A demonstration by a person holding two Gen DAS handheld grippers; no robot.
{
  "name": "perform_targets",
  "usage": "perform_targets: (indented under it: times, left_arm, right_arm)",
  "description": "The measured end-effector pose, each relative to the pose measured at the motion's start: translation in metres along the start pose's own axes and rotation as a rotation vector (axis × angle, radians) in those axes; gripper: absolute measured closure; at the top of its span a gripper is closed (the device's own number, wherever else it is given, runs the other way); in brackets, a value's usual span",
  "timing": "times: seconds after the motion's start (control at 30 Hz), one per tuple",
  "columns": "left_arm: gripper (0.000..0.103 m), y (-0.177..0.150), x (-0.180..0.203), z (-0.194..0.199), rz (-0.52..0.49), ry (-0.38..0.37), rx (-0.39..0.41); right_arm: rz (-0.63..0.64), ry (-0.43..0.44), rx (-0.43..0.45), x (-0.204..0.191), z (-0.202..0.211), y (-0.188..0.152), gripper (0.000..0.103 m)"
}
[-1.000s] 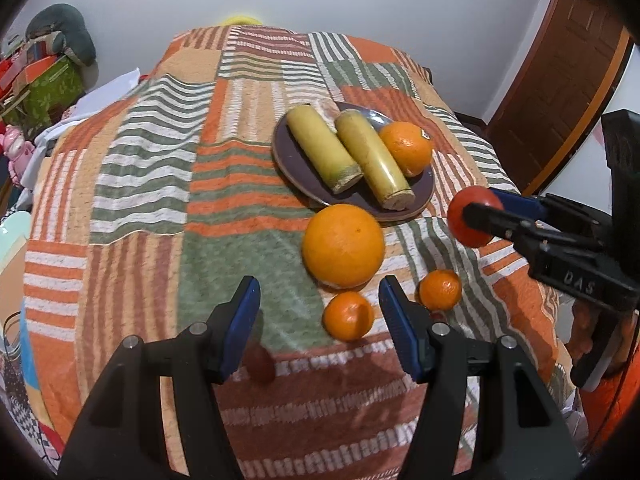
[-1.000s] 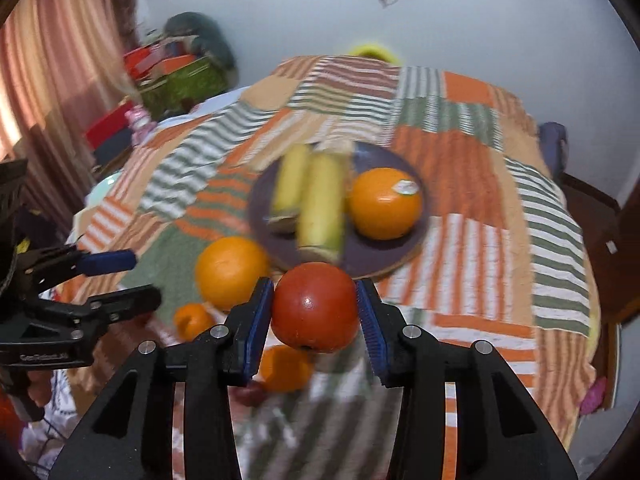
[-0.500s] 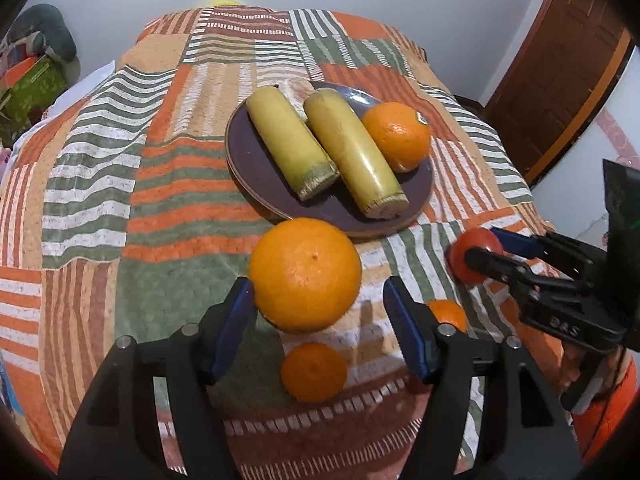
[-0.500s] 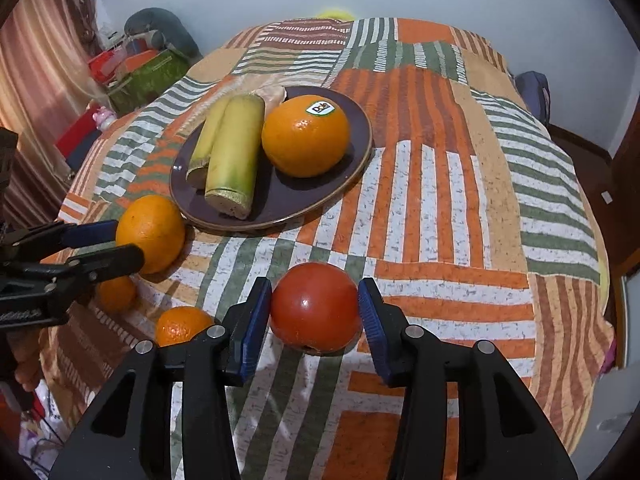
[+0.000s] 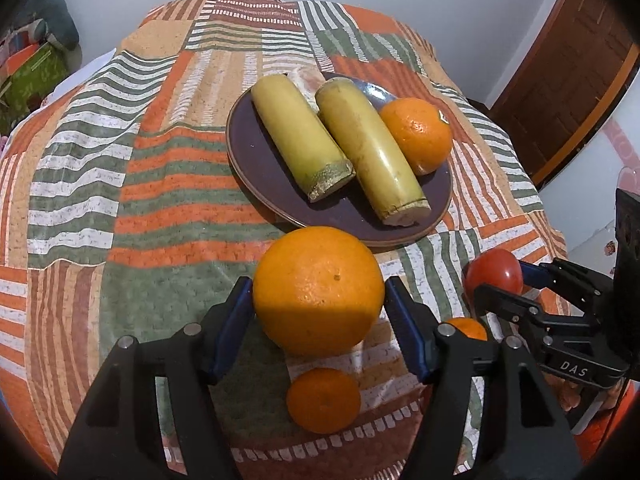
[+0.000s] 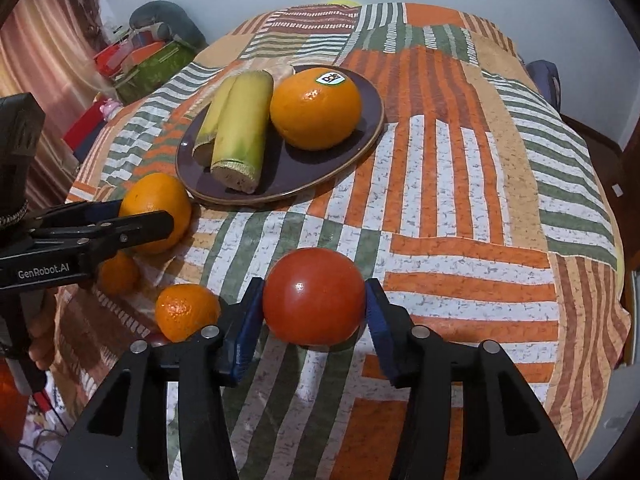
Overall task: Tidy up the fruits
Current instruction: 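Carry the tomato and the orange toward the purple plate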
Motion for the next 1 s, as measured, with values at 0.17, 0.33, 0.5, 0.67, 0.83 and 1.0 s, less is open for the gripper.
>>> perform_targets:
  times: [0.17, 0.33, 0.5, 0.67, 0.83, 1.0]
  left_arm:
    - [0.038, 0.001, -0.002, 0.008, 0.000, 0.006, 0.015]
    - [0.038, 0.012, -0.011, 0.028, 0.021, 0.001, 0.062]
    - [0.038, 0.031, -0.019, 0.043, 0.039, 0.009, 0.110]
    - [0.038, 0.055, -0.019, 0.053, 0.042, 0.000, 0.147]
    - [0.038, 0.081, -0.010, 0.057, 0.022, -0.013, 0.181]
    - [0.038, 0.108, -0.002, 0.050, 0.003, -0.016, 0.191]
  right_arm:
    - [-0.002, -0.006, 0.011, 0.000, 0.004, 0.003, 0.058]
    - [-0.005, -0.006, 0.050, 0.001, 0.015, 0.015, 0.058]
    - [0.006, -0.009, 0.098, 0.000, 0.029, 0.037, 0.058]
    - [0.022, -0.018, 0.138, -0.002, 0.036, 0.063, 0.058]
    - [0.031, -0.019, 0.174, -0.002, 0.038, 0.091, 0.058]
    - [0.046, -0.022, 0.197, -0.004, 0.034, 0.115, 0.058]
Point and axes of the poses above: each gripper's, at about its wrist camera, not at the fingertips, and z roughly against the way its jaws point, x to its right, y to its top, the point moved 10 cm from there along -z, roughly the way its jaws point, and after that the axes turned 8 degrees about -x, right-handed, at the moved point
